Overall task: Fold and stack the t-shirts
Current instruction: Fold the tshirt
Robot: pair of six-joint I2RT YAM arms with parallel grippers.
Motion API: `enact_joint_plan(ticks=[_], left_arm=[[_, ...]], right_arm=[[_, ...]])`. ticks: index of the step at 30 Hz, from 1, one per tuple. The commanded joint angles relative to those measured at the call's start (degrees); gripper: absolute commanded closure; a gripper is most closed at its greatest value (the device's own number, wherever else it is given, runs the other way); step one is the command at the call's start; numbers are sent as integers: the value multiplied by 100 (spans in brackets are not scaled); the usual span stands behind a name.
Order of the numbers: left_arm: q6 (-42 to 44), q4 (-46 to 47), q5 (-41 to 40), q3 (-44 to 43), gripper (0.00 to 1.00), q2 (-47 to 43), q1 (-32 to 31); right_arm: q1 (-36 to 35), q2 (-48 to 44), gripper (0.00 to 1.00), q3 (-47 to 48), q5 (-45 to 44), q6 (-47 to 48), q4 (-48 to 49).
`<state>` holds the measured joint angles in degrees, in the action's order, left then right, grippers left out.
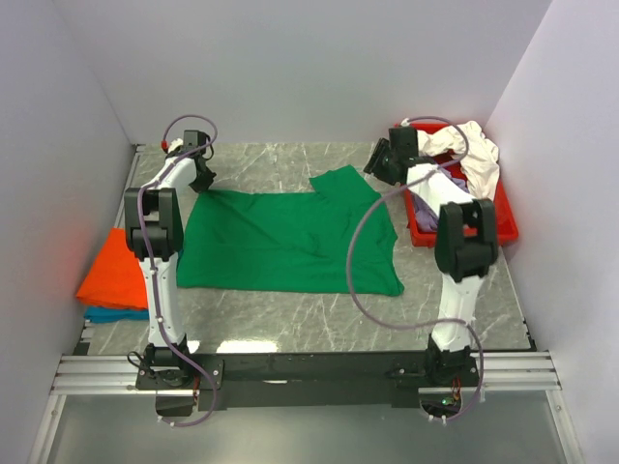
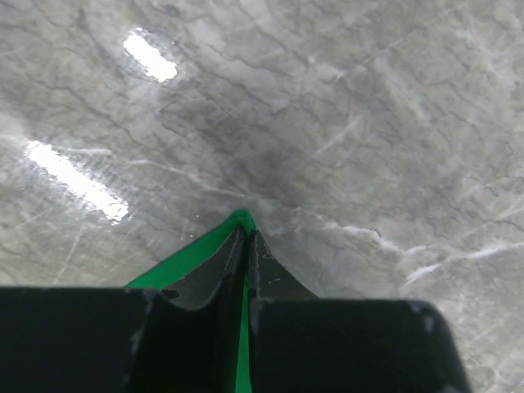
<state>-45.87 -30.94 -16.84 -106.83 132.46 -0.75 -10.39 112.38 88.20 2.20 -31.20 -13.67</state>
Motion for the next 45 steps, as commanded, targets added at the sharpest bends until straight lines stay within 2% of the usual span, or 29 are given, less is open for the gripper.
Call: enact_joint_plan(ticks=[1, 7, 13, 22, 28, 31, 35, 37, 40, 43, 45], left_arm=[[60, 202, 269, -31, 91, -256, 31], [52, 263, 401, -14, 92, -212, 49], [52, 281, 498, 48, 95, -203, 216], [60, 317, 568, 83, 96, -125, 278], [52, 308, 585, 48, 97, -54, 286], [43, 308, 594, 39, 98, -36, 286], [43, 299, 612, 30, 98, -19, 295], [43, 308, 629, 30, 97, -27, 295], [34, 308, 621, 48, 97, -45, 295], [34, 325, 629, 48, 97, -80, 313], [43, 325, 612, 48, 96, -107, 313]], right_arm=[[20, 757, 44, 1019, 35, 237, -372], [37, 1883, 44, 2339, -27, 237, -768], [20, 2771, 45, 3482, -52, -254, -1382], [-94, 3290, 46, 3889, -387, -431, -1814], [-209, 3299, 51, 3898, -492, -282, -1999], [-270, 3256, 55, 3836, -571, -211, -2095], [-297, 3089, 73, 3546, -659, -167, -1955], [-297, 3106, 75, 3581, -685, -115, -1999], [-297, 3106, 84, 3625, -720, -53, -2017], [-288, 2984, 99, 3581, -852, 17, -1964], [-279, 2887, 100, 3502, -940, 79, -1885]])
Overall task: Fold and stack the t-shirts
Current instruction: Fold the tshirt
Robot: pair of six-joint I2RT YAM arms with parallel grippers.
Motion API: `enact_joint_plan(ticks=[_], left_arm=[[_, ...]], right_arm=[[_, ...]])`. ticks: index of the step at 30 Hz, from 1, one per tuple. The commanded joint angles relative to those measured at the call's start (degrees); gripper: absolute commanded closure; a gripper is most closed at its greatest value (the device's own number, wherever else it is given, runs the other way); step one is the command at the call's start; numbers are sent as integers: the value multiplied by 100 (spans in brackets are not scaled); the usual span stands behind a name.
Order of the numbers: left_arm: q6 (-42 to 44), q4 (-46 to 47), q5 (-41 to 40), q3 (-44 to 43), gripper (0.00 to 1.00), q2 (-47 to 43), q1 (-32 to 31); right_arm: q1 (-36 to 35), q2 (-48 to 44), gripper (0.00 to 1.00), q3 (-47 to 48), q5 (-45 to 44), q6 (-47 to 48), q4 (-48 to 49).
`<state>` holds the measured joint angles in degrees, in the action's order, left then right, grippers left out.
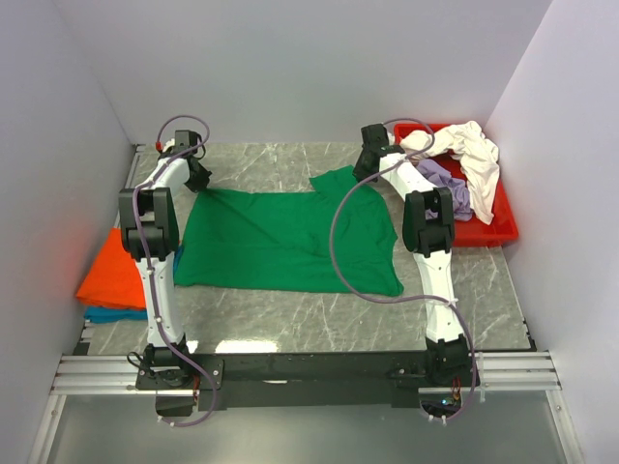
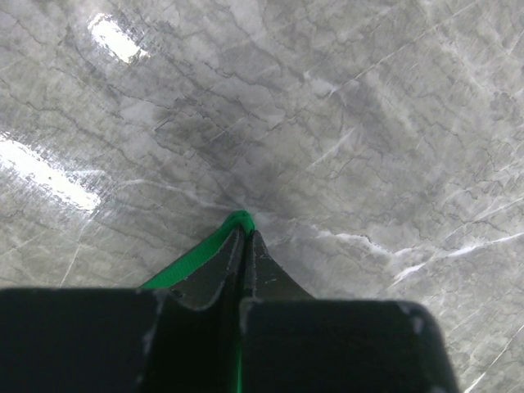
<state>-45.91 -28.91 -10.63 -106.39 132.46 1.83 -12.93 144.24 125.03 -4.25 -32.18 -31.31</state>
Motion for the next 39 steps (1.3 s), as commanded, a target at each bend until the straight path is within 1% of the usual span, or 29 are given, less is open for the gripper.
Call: enact_joint_plan(ticks=[1, 8, 17, 24, 31, 35, 39], left_arm=[[56, 122, -9, 13, 94, -124, 63], [12, 113, 44, -31, 91, -186, 72], [-32, 52, 105, -215, 88, -247, 72], [-32, -1, 123, -356, 87, -291, 81], [-32, -1, 132, -453, 90, -414, 72], [-32, 16, 132, -409, 92, -520, 90], [-84, 34, 149, -164, 97, -712, 81]], right_arm=[[-17, -422, 100, -216, -322, 204, -86], [71, -1003, 100, -453, -603, 388, 28], [255, -1548, 100, -1050, -507, 476, 318], [344, -1786, 100, -1200, -427, 511, 389], [361, -2032, 100, -1350, -410, 626, 389], [370, -2286, 100, -1604, -410, 652, 433], [370, -2725, 100, -2105, -322, 591, 503]])
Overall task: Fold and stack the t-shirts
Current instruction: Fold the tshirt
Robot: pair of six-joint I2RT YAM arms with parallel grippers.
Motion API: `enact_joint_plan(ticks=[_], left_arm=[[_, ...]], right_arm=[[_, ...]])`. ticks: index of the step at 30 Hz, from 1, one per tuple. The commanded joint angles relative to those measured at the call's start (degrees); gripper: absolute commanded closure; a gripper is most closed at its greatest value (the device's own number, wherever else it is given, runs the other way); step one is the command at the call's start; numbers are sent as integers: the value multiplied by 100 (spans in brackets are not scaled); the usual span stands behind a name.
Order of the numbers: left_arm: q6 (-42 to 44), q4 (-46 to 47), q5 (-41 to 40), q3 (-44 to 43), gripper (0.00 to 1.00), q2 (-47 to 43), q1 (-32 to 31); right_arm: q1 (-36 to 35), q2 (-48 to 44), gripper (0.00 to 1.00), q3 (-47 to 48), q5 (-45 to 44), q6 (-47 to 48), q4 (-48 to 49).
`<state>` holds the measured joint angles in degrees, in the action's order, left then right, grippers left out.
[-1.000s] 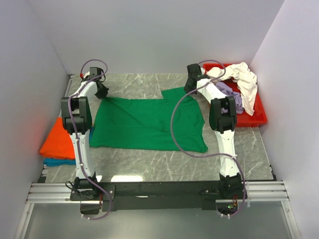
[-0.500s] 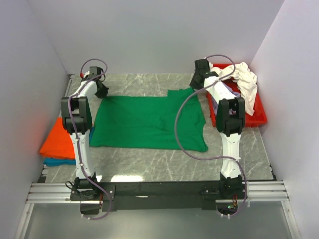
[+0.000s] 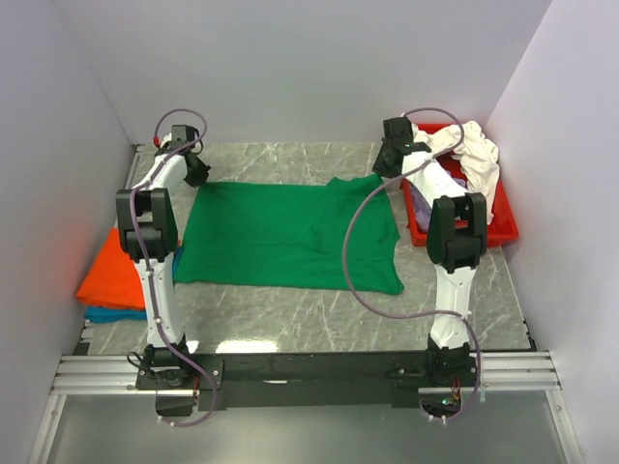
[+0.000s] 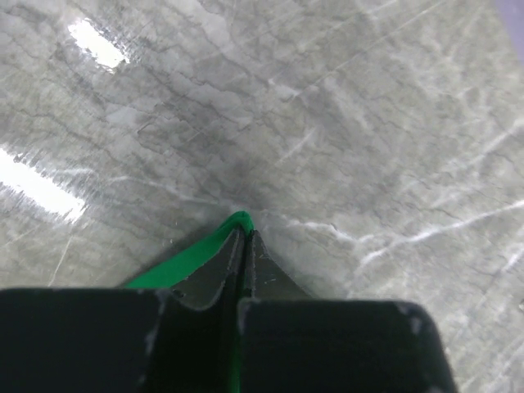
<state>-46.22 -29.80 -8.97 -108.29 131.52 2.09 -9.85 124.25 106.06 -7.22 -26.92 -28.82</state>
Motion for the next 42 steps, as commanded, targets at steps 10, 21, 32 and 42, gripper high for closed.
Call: enact_joint_plan(ticks=[10, 21, 32, 42], left_arm=[[-361, 396, -52, 1300, 99, -1497, 73], [-950, 765, -245, 3295, 99, -2806, 99], [-1197, 1029, -447, 4412, 99, -3571, 99], [-1161, 1003, -606, 4668, 99, -3977, 125]], right_arm=[[9, -1982, 100, -2035, 213, -226, 693], [-342, -3432, 100, -3960, 99, -613, 966], [-518, -4215, 100, -5174, 283, -727, 1291], [-615, -4699, 100, -5622, 414, -780, 1352]])
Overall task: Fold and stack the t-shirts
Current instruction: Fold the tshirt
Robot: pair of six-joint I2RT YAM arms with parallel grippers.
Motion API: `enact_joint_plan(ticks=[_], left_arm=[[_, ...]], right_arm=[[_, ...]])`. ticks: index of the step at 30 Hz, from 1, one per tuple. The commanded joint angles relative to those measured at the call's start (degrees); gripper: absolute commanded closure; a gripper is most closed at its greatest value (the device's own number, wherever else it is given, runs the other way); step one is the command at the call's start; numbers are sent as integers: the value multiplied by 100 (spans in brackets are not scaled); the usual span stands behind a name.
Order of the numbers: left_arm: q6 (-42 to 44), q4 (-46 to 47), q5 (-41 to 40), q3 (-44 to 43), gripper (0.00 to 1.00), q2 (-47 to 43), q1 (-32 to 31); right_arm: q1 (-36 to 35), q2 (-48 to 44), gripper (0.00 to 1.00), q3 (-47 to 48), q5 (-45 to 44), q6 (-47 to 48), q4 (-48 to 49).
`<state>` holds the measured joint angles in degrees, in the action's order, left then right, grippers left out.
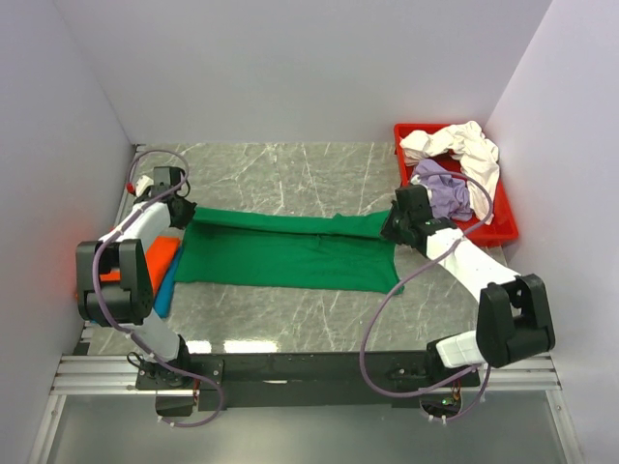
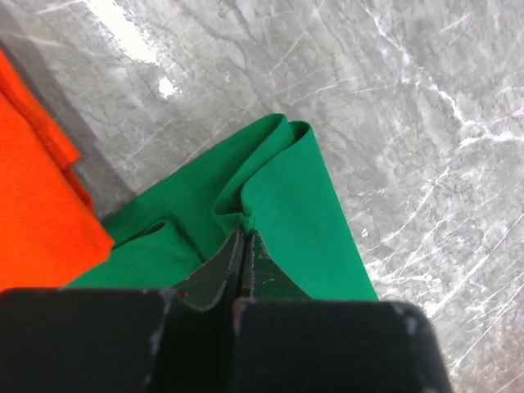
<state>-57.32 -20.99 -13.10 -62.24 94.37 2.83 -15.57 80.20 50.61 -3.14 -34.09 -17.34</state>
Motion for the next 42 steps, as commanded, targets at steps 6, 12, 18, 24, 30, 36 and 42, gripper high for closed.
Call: enact_joint_plan(ticks=[6, 12, 18, 24, 30, 36, 42], left_arm=[[-95, 236, -157, 326, 99, -375, 104], [-104, 333, -79, 502, 99, -358, 174], [-157, 473, 44, 801, 81, -542, 297], [-209, 543, 264, 959, 57, -858, 367], [-25, 640, 686, 994, 50, -1175, 218], [133, 465, 836, 1020, 50, -1377, -230], [195, 447, 932, 1144, 49, -1719, -432]], right_arm=[[-77, -549, 100, -428, 146, -98, 284], [-209, -559, 100, -771, 252, -177, 521], [-227, -830, 69, -1176, 507, -98, 759], [-227, -1279, 50, -958, 410, 86, 451], [-507, -472, 50, -53, 332, 341, 381], [-1009, 1057, 49, 1606, -389, 561, -14], [-1316, 2244, 49, 2515, -1092, 657, -348]])
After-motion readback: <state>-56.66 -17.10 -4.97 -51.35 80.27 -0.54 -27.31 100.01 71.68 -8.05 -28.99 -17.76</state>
